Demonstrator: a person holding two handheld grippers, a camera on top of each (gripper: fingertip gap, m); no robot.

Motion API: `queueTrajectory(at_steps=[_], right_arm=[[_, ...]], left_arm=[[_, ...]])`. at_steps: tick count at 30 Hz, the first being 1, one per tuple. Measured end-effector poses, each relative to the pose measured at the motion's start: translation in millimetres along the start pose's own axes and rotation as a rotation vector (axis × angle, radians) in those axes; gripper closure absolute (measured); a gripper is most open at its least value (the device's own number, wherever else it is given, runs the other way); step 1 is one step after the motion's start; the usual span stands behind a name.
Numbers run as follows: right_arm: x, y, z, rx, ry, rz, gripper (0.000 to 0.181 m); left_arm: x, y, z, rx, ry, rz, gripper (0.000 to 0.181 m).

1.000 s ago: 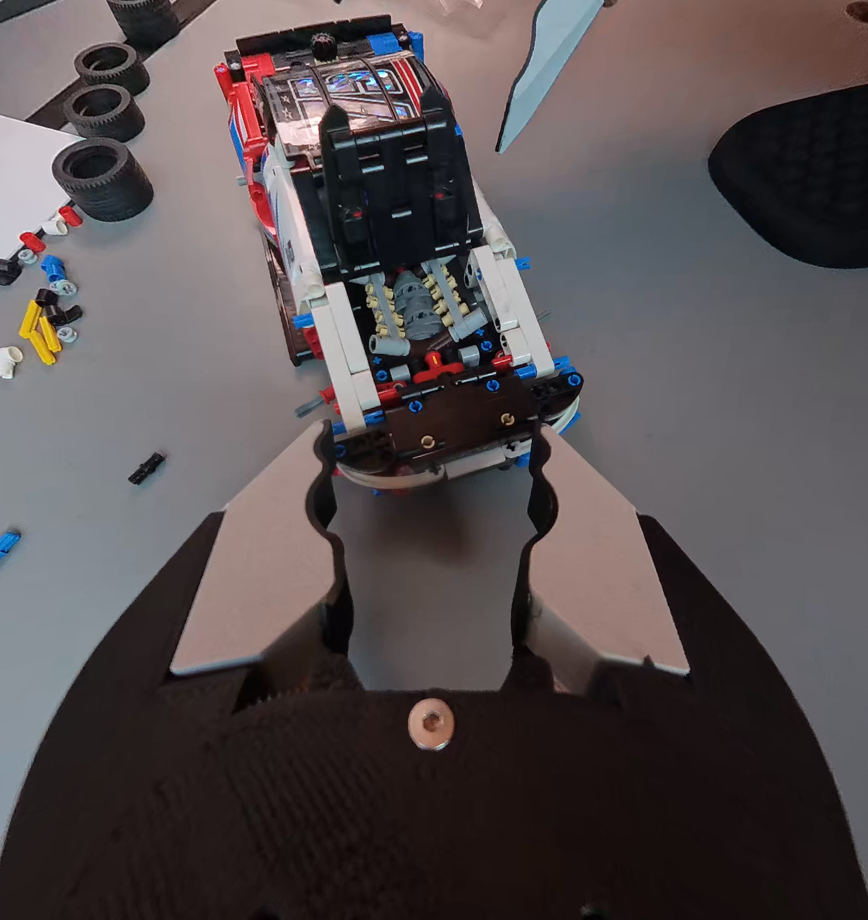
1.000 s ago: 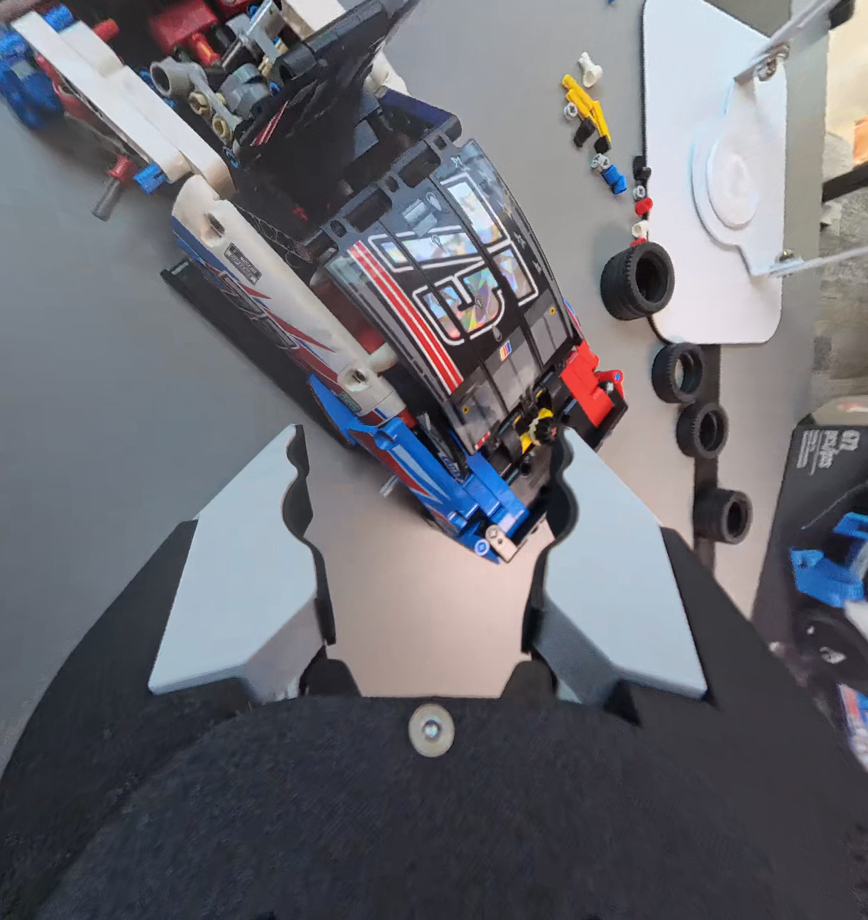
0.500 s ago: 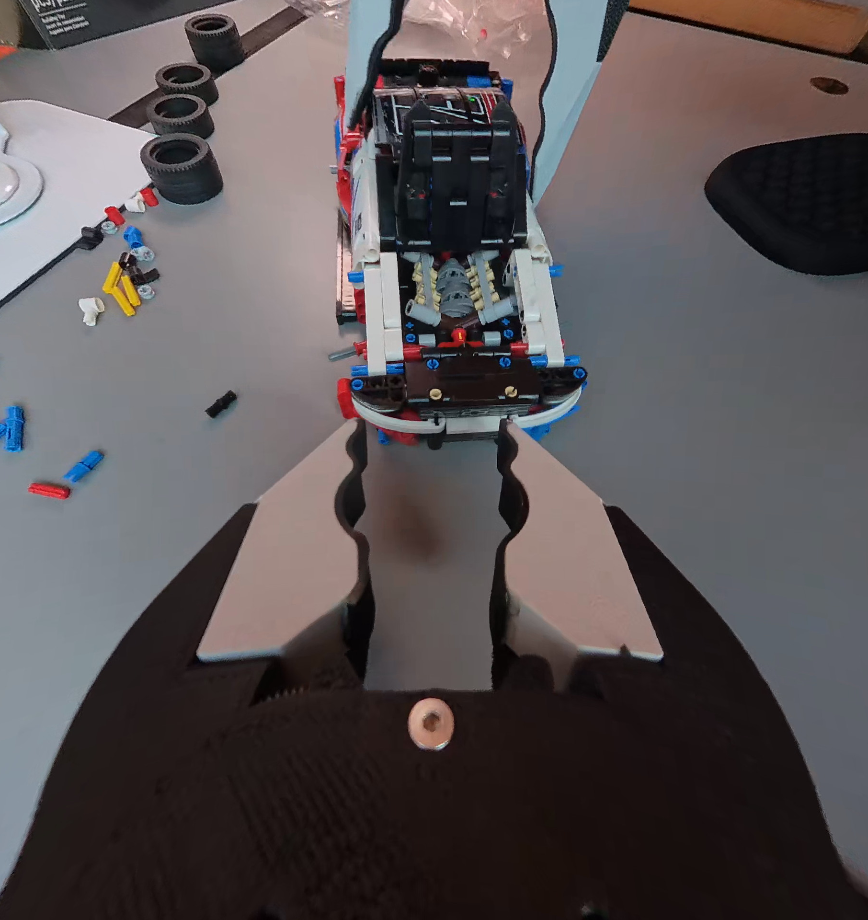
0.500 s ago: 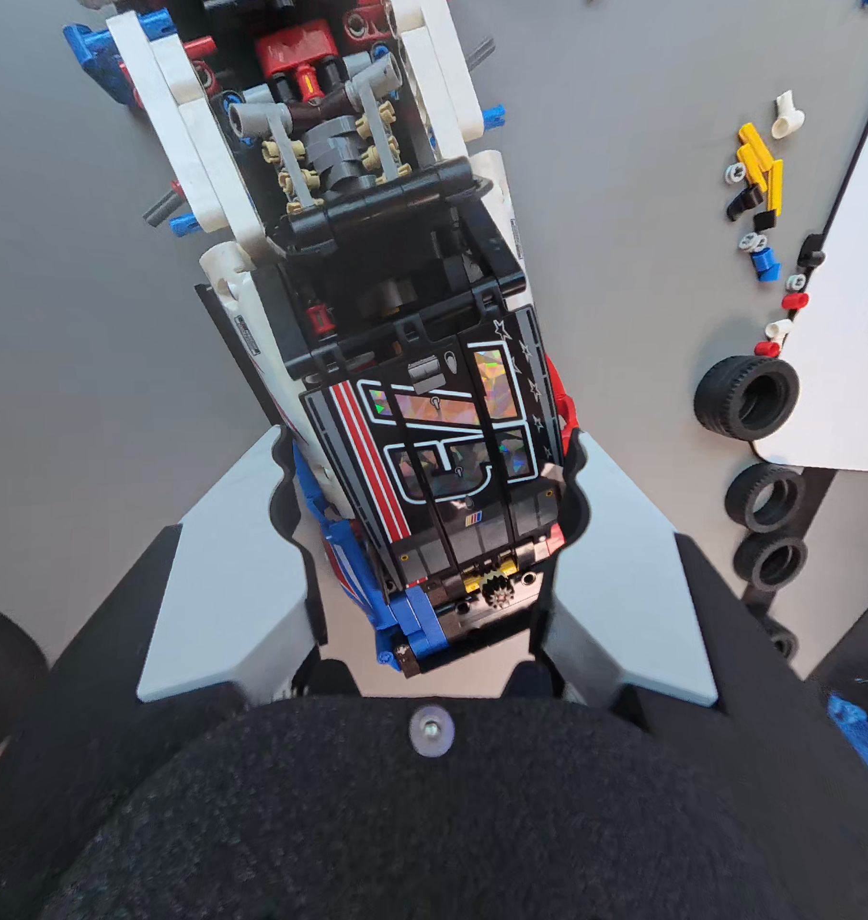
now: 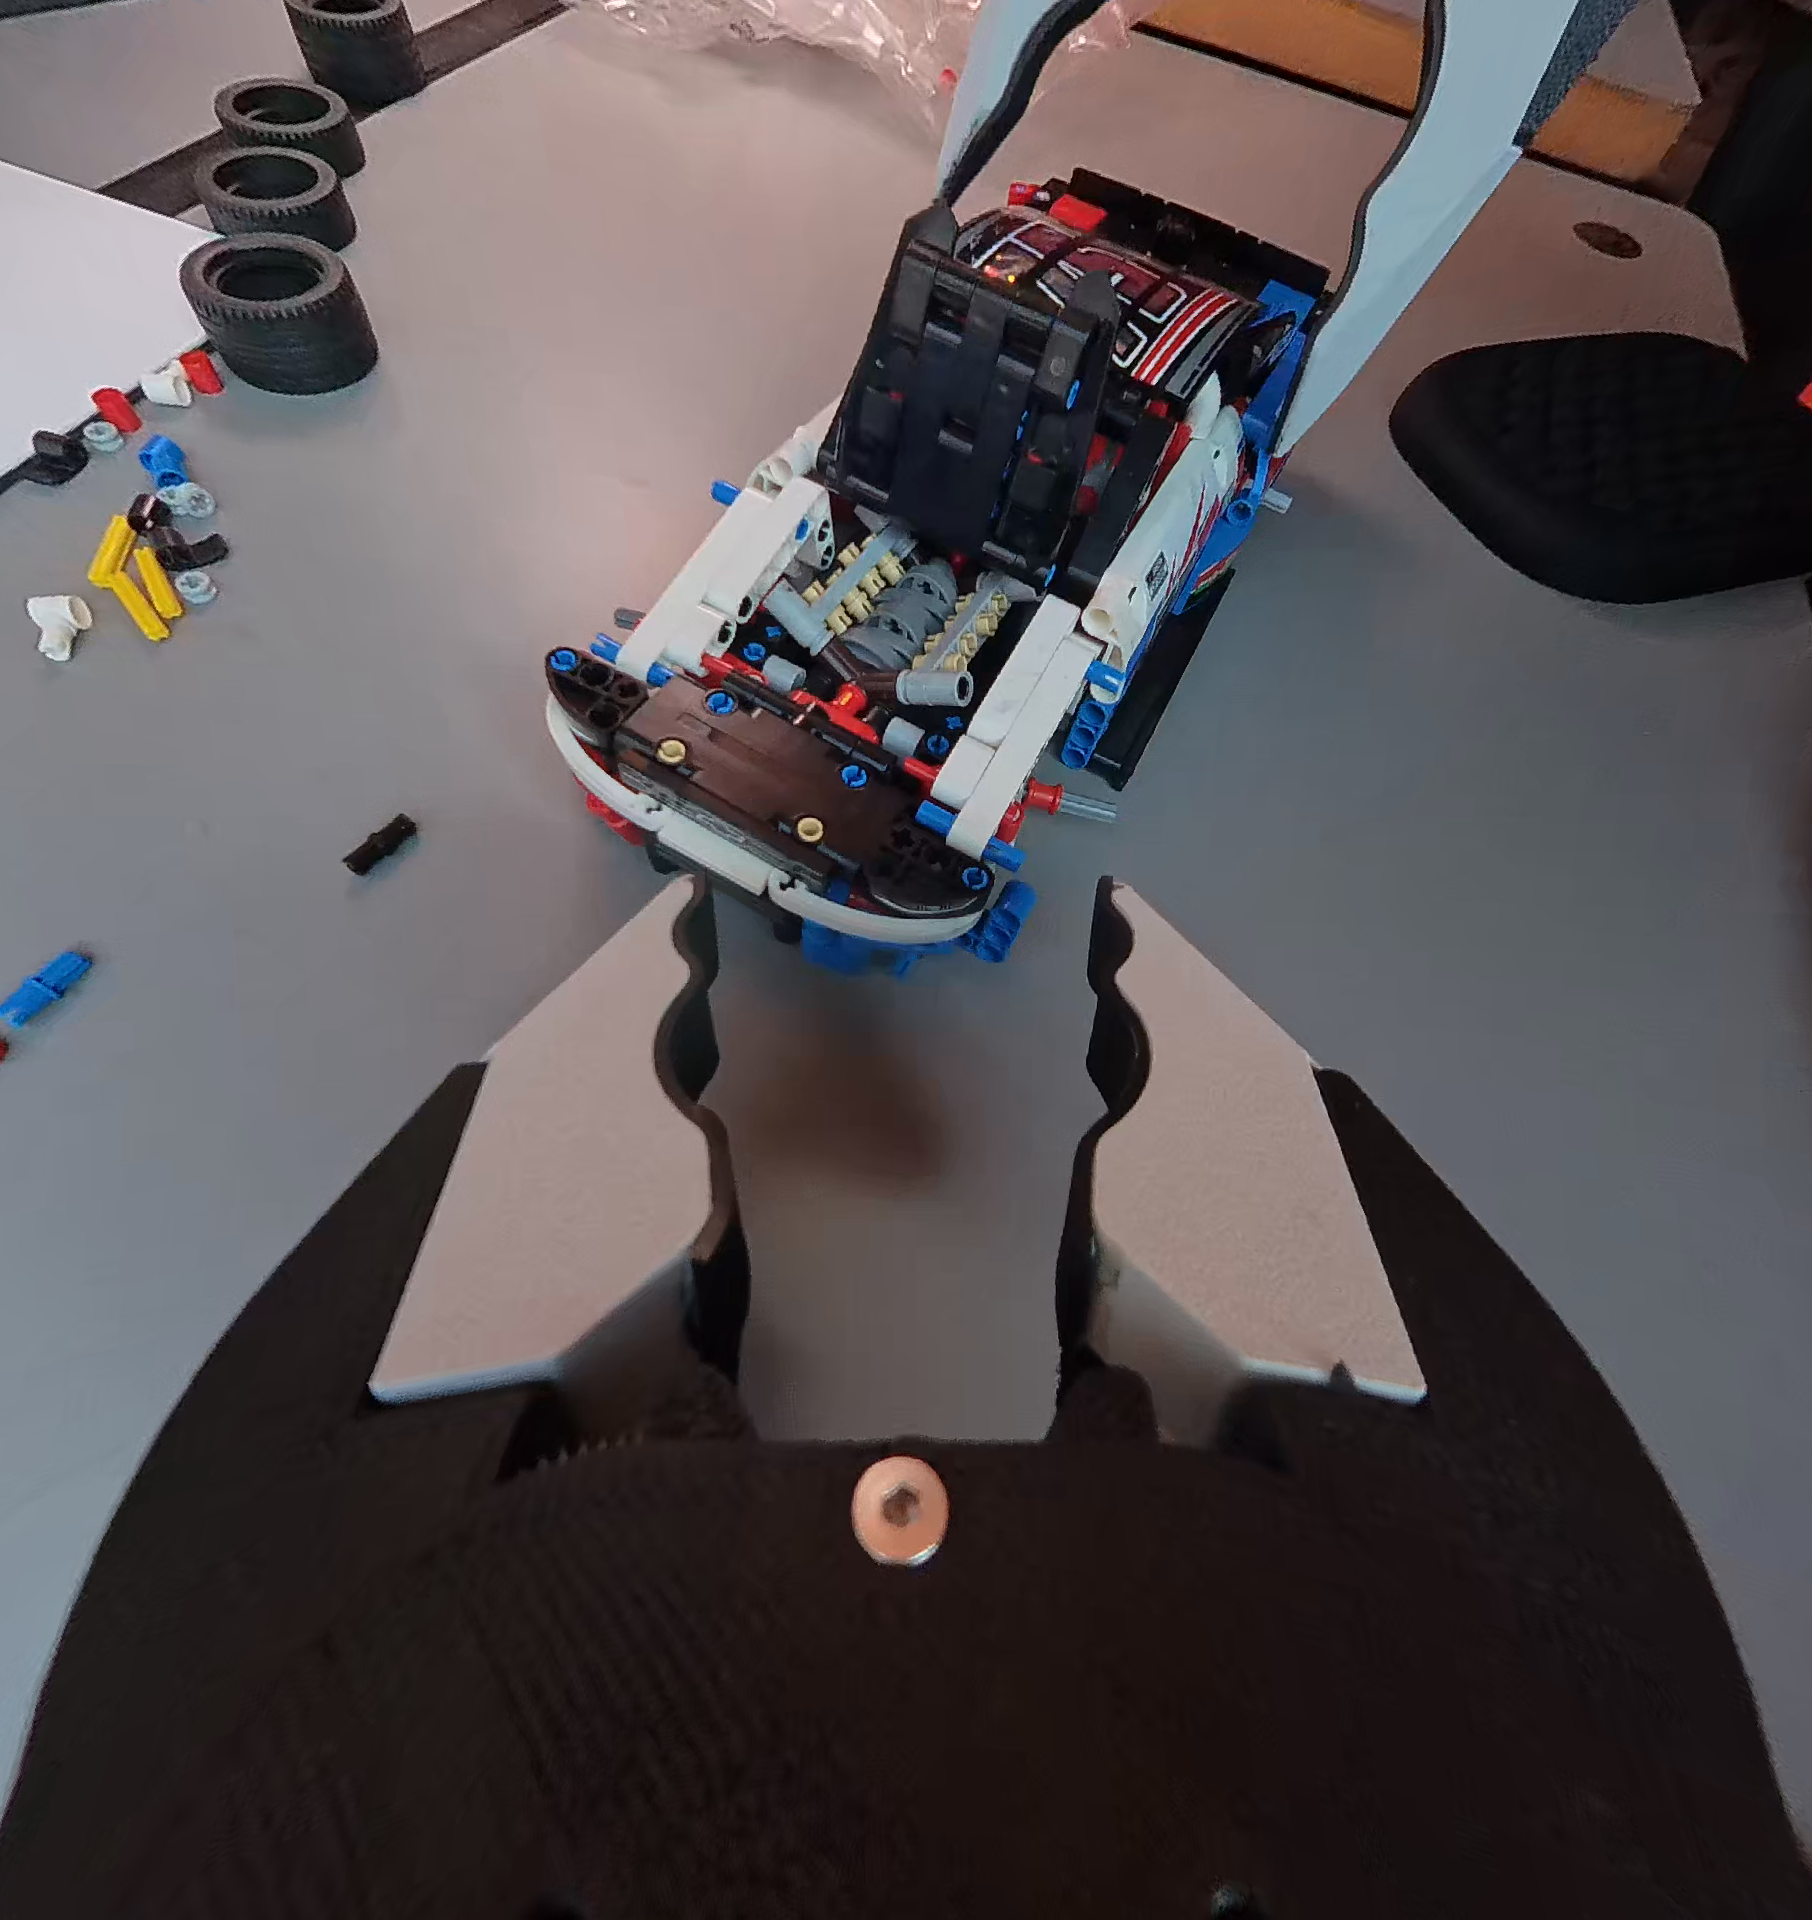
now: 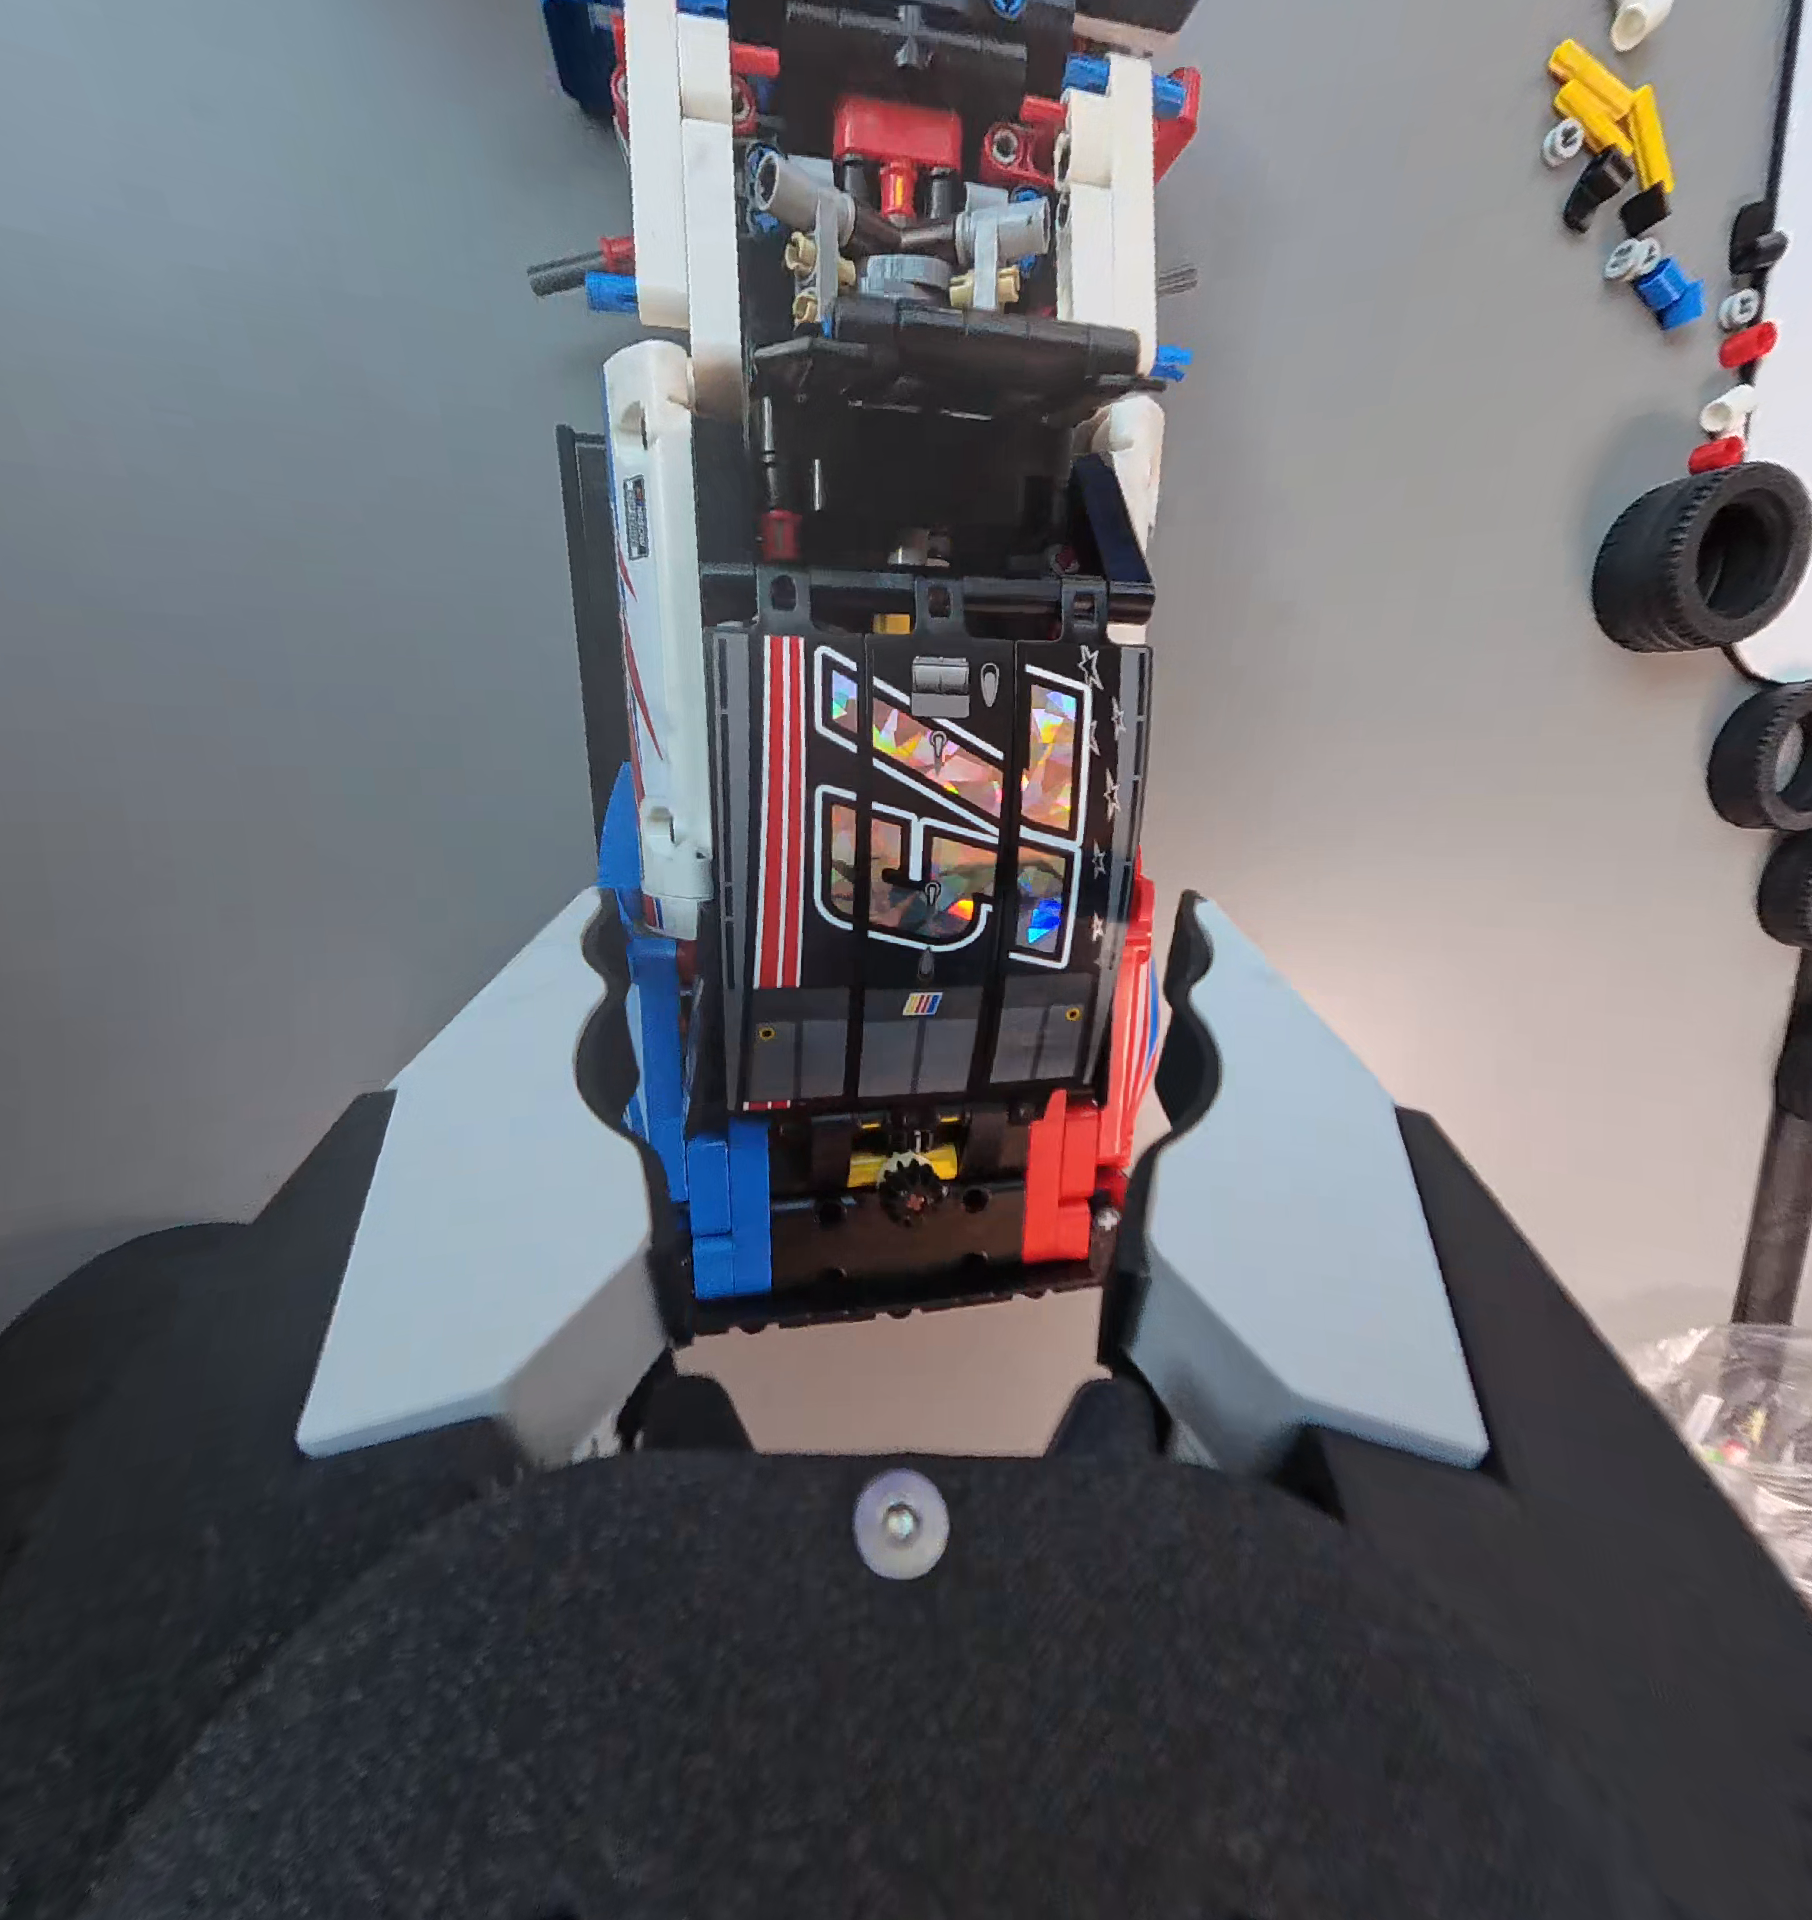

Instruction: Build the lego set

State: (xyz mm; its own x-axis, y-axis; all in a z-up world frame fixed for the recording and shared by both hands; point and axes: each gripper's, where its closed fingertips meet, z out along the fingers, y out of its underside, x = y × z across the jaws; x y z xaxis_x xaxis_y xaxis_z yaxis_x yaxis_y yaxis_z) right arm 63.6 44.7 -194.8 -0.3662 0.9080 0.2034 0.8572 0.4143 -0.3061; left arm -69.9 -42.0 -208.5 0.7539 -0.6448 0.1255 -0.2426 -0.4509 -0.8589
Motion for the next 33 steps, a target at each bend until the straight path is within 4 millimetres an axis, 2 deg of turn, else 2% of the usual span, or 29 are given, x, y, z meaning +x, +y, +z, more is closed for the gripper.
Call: queueTrajectory(at_steps=[4,5,10,15,27,30,33], right_arm=[[-4.3,1.0,10.5,0.011,-0.016,0.011,0.080],[-1.6,1.2,10.6,0.012,-0.001,0.013,0.086],[-2.2,0.7,10.1,0.031,-0.003,0.021,0.087],[-2.8,0.2,9.9,0.056,-0.001,0.025,0.087],[-4.7,-0.6,9.1,0.110,-0.004,0.007,0.087],[-7.2,0.1,8.0,0.128,-0.008,-0.008,0.087],[-11.5,1.9,6.3,0.164,-0.026,-0.056,0.087]], left_arm=[[0.4,3.0,2.2,-0.020,-0.011,0.011,0.110],[0.8,4.5,2.0,-0.029,-0.011,0.017,0.111],[-0.5,11.7,0.7,-0.073,-0.032,0.062,0.111],[-4.1,20.2,7.4,-0.118,-0.065,0.089,0.112],[-2.3,21.1,16.5,-0.153,-0.132,0.183,0.119],[3.2,22.8,14.9,-0.157,-0.100,0.192,0.119],[18.5,25.5,8.9,-0.151,0.019,0.174,0.119]])
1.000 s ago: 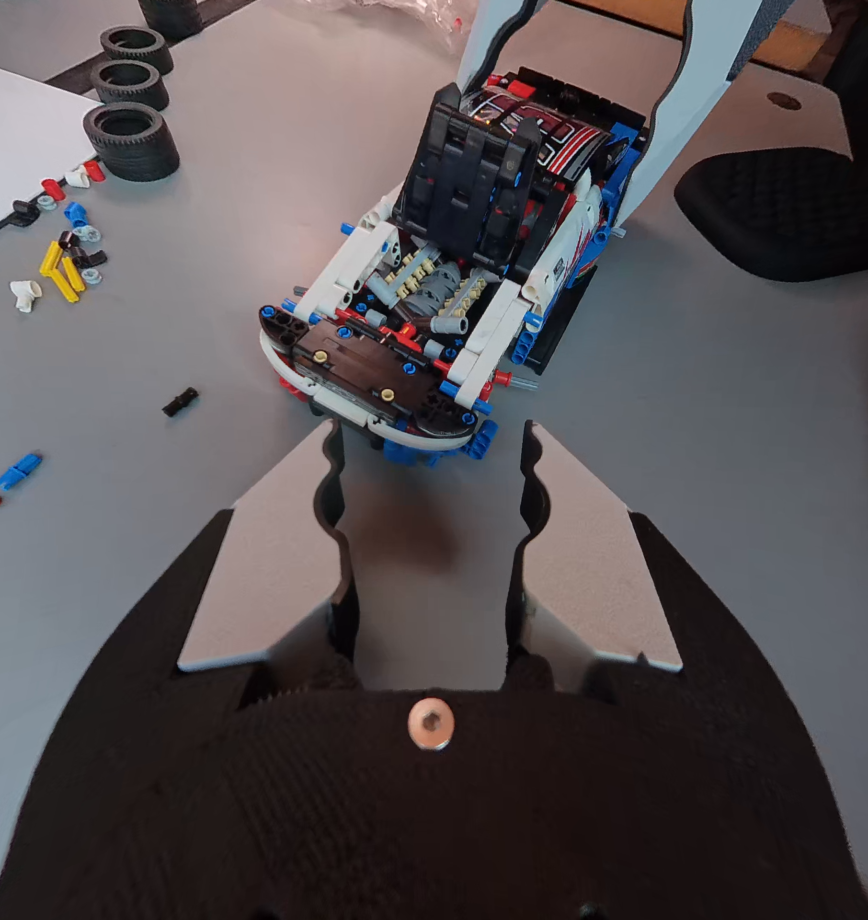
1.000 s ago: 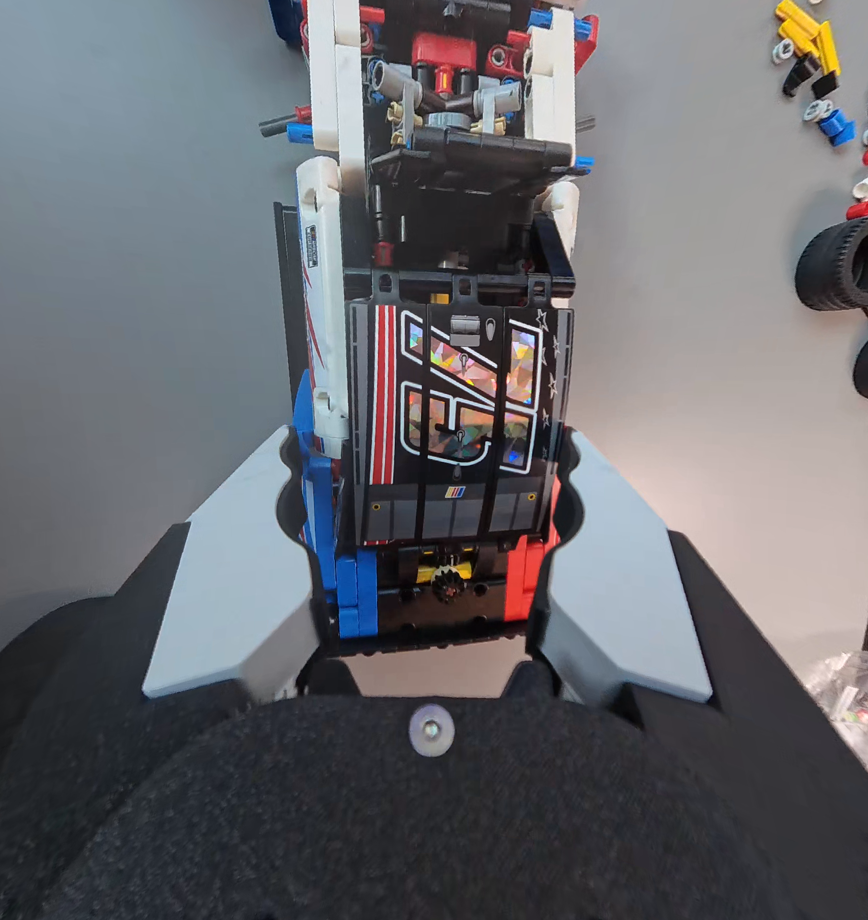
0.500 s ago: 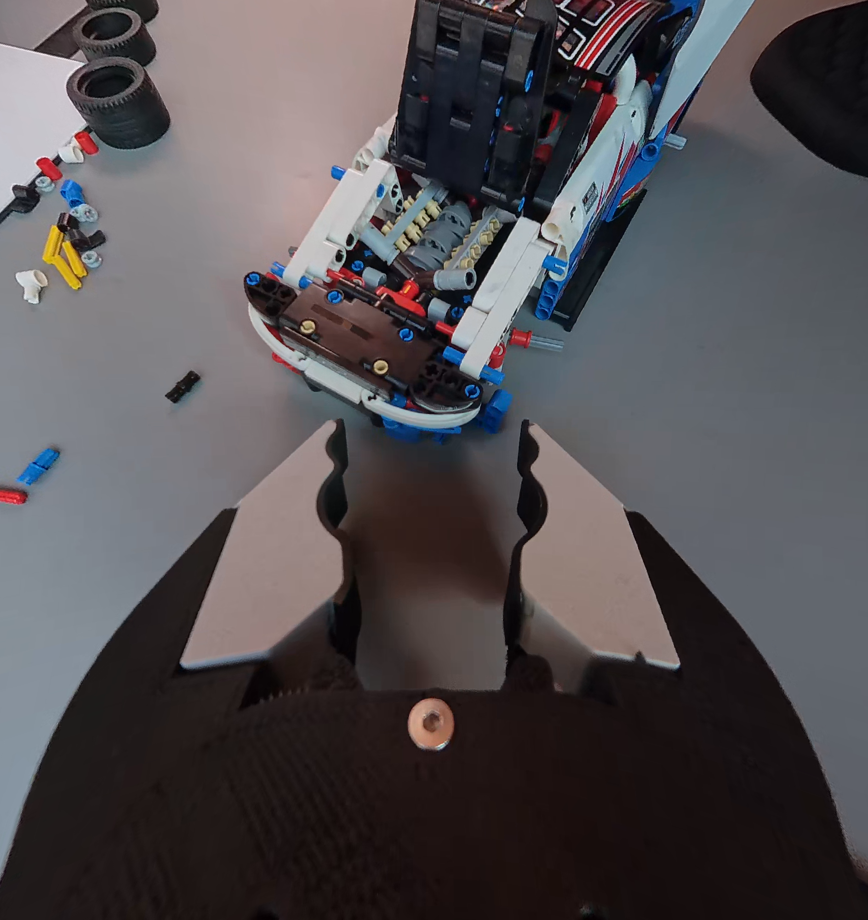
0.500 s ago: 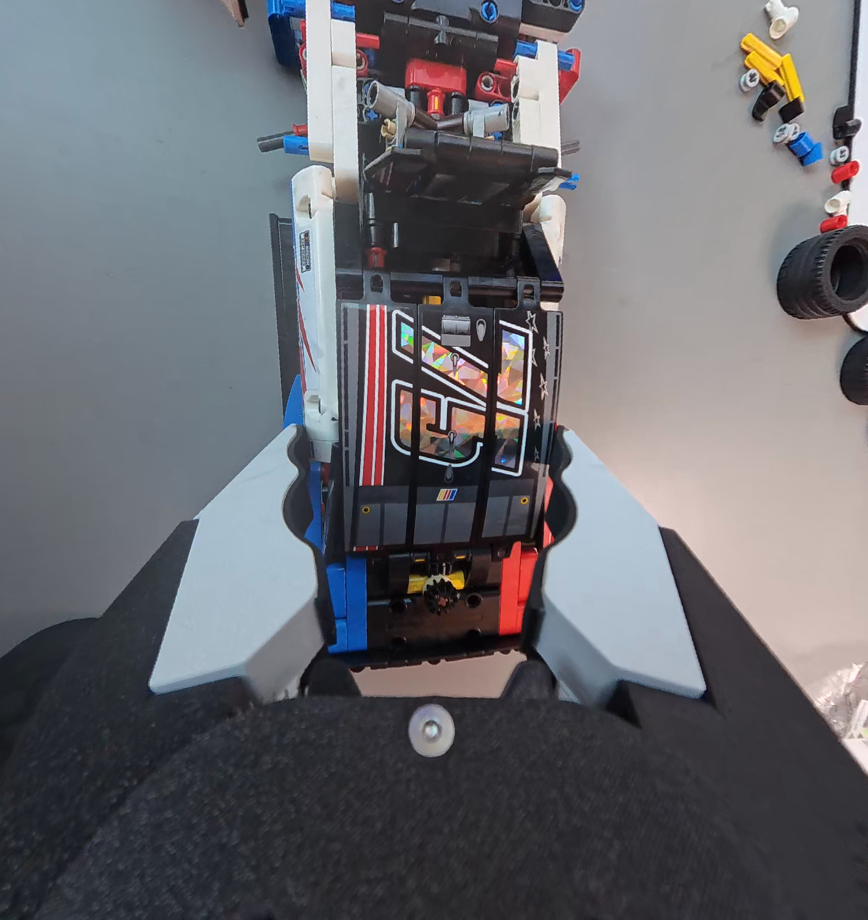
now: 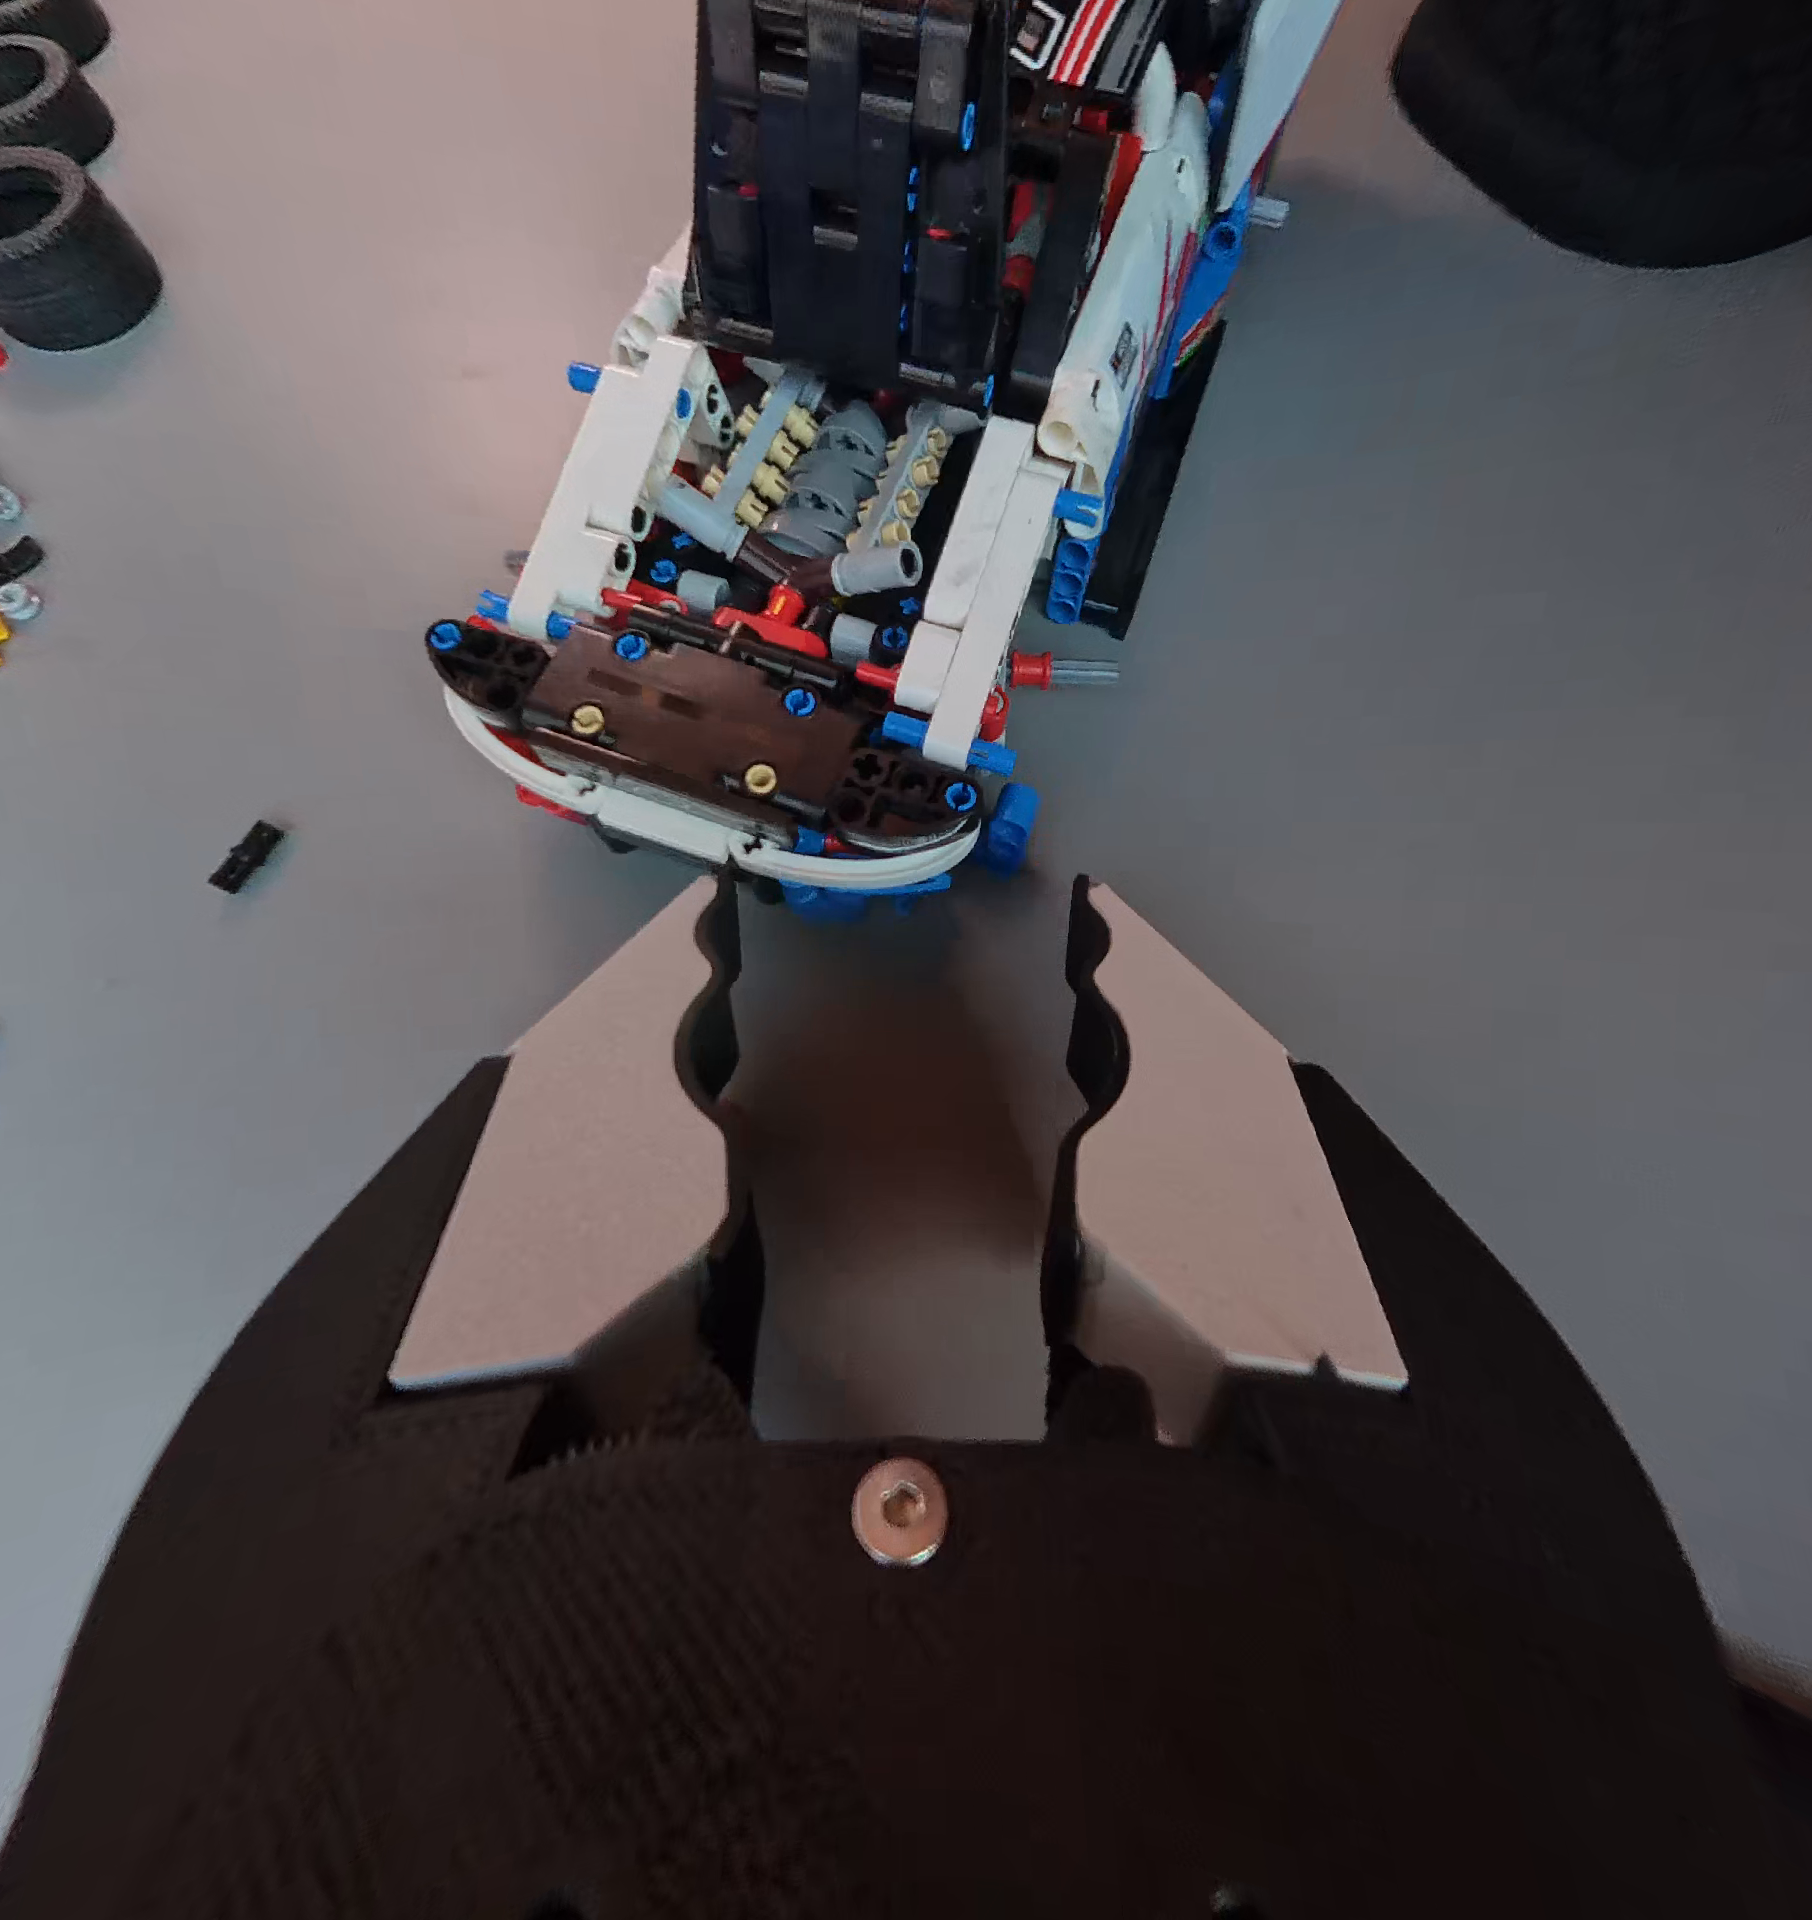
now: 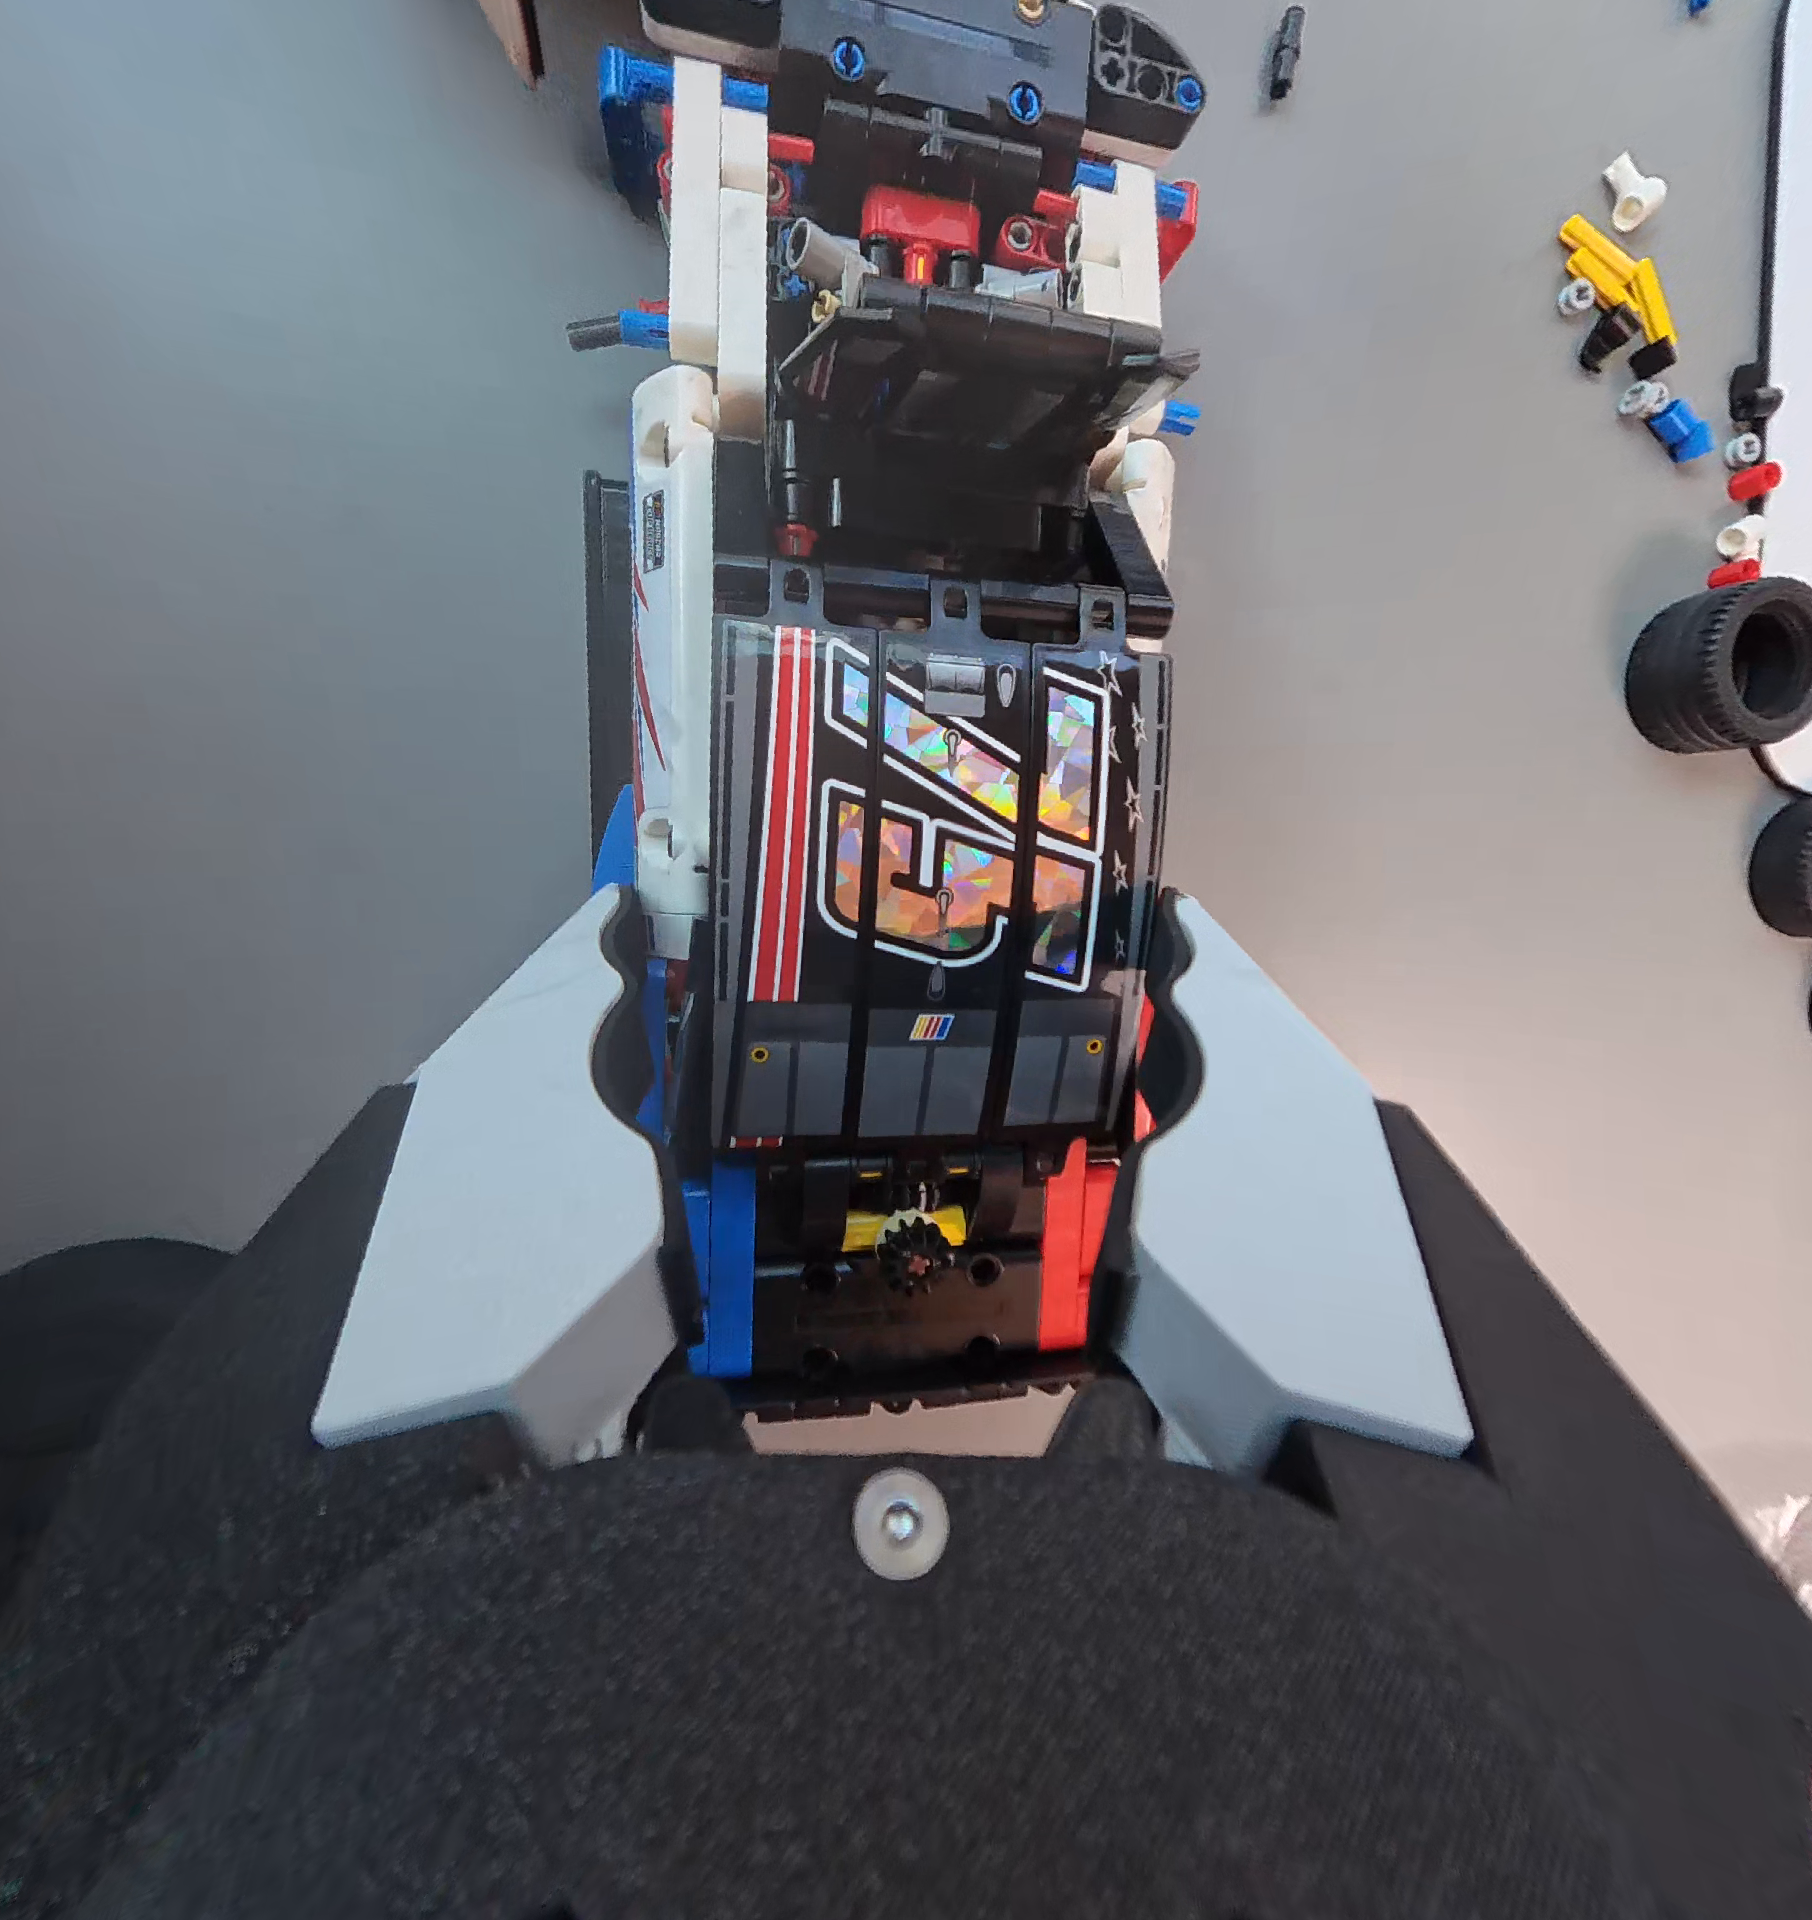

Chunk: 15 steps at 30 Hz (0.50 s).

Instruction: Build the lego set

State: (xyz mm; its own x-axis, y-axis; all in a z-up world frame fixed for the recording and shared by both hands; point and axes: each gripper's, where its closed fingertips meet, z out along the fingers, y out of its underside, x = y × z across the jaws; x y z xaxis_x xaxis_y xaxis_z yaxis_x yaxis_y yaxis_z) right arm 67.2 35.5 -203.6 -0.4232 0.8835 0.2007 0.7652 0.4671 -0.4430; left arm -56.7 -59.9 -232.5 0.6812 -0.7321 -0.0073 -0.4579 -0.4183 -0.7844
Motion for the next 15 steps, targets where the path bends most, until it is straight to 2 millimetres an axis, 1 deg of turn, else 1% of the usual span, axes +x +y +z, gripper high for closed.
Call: queueTrajectory(at_steps=[2,5,8,15], right_arm=[[-2.7,0.9,-1.4,0.031,-0.020,-0.042,0.086],[-3.6,1.5,-2.3,0.079,-0.046,-0.080,0.086],[-3.2,2.0,-2.5,0.092,-0.061,-0.099,0.086],[-2.6,2.7,-1.4,0.090,-0.082,-0.094,0.086]], left_arm=[[9.6,-0.1,-5.2,0.018,0.074,-0.009,0.122],[7.8,-1.2,-11.0,0.040,0.084,-0.020,0.122],[3.8,0.4,-13.8,0.049,0.080,-0.032,0.122],[4.5,3.7,-12.0,0.037,0.083,-0.026,0.119]])
